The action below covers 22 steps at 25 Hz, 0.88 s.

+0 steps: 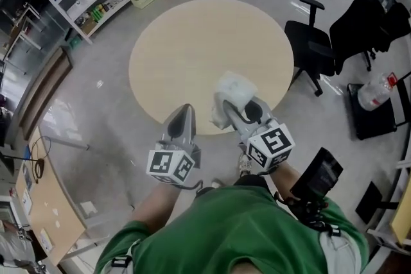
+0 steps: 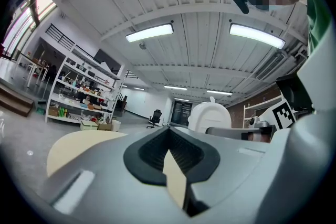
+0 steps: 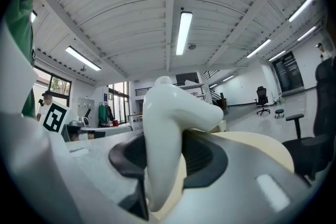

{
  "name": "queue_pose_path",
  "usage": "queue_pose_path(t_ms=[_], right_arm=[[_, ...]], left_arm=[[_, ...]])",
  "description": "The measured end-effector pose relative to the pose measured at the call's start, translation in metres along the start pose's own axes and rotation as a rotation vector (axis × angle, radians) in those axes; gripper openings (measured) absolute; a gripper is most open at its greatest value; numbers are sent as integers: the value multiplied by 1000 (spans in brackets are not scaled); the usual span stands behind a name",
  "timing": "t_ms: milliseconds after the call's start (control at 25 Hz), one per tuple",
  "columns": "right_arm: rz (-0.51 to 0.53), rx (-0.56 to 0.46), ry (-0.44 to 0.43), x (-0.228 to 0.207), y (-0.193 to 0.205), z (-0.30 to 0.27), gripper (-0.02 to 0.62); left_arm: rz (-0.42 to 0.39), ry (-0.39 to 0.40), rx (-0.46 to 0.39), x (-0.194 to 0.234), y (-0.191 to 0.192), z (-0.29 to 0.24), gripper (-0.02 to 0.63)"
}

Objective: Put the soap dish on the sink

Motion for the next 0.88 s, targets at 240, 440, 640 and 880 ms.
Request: queue_pose_path(t_ms=[240,440,640,880], right_arm=[[-27,15,-52,-48,0,-19,147],[-51,57,-88,-91,4,-31,147],[-55,110,-117,-118,14,-44,147],[-75,191,-124,-134,35,-73,147]], left_arm=[[-7,-67,19,-5,2,-41,6],[-15,-122,39,-11,6,-74,6],[-2,-172,73,-9,21,-94,6],[31,-182,133,10,43,-113,6]])
Point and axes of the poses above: the fingertips, and each gripper's own axes: z backward along the fingers, x to its left, y out of its underside, the point moved 10 cm from there along z, backward along the fingers, and after that the axes turned 6 degrees about x, right-handed, at the moved point
